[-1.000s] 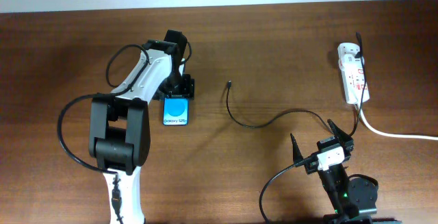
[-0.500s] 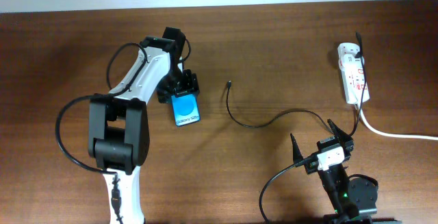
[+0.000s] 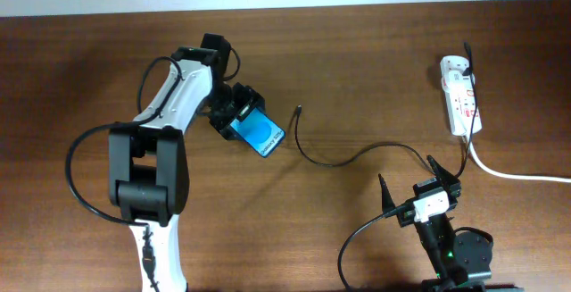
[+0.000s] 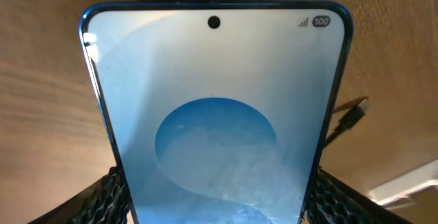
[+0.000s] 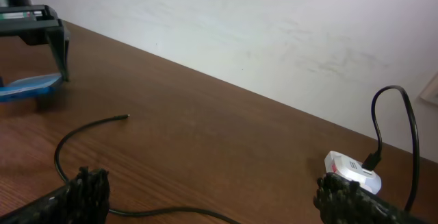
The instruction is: Plug charger to phone and switch on socket
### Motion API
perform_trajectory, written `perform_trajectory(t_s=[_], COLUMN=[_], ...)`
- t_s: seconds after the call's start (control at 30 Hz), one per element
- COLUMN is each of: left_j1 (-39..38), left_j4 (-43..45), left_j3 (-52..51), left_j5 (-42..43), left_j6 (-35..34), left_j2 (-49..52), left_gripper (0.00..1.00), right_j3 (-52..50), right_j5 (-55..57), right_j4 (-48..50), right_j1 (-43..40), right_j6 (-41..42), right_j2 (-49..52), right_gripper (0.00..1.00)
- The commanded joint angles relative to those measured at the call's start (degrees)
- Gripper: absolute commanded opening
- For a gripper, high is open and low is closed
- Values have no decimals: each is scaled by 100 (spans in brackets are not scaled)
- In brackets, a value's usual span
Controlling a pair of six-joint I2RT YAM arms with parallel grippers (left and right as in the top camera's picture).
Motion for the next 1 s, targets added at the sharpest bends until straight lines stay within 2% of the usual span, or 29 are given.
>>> perform_trajectory(t_s=[0.0, 0.3, 0.47, 0.53, 0.63, 0.7, 0.8, 0.87, 0.93, 0.97], left_j1=[50, 188, 280, 280, 280, 280, 280, 280, 280, 280], left_j4=[-4, 13, 15, 15, 24, 232, 485, 610, 673, 739], left_j3=[140, 140, 140, 140, 140, 140, 140, 140, 140, 140], left_j5=[553, 2588, 3985, 4225, 4225, 4218, 4024, 3668, 3320, 3270], left_j6=[-929, -1032, -1032, -1032, -1029, -1032, -1115, -1338, -1578, -1600], left_j2=[-2, -2, -2, -2, -2, -2, -2, -2, -2, -2], left_gripper=[0, 0, 0, 0, 0, 0, 0, 0, 0, 0], right_j3=[-39, -33, 236, 501, 1067, 1641, 2793, 3790, 5149, 5591], right_j5=[28, -249, -358, -411, -621, -654, -1276, -1700, -2041, -2140], right_j4=[9, 262, 256, 142, -201, -350, -675, -1244, -2310, -2686], right_j1=[-37, -37, -37, -37, -37, -37, -37, -37, -37, -37], right_j6=[-17, -13, 710, 1062, 1064, 1062, 1062, 1062, 1062, 1062], right_j2=[-48, -48, -44, 55, 529, 1274, 2789, 3971, 5348, 5727], right_gripper=[98, 98, 98, 98, 98, 99, 98, 98, 98, 99])
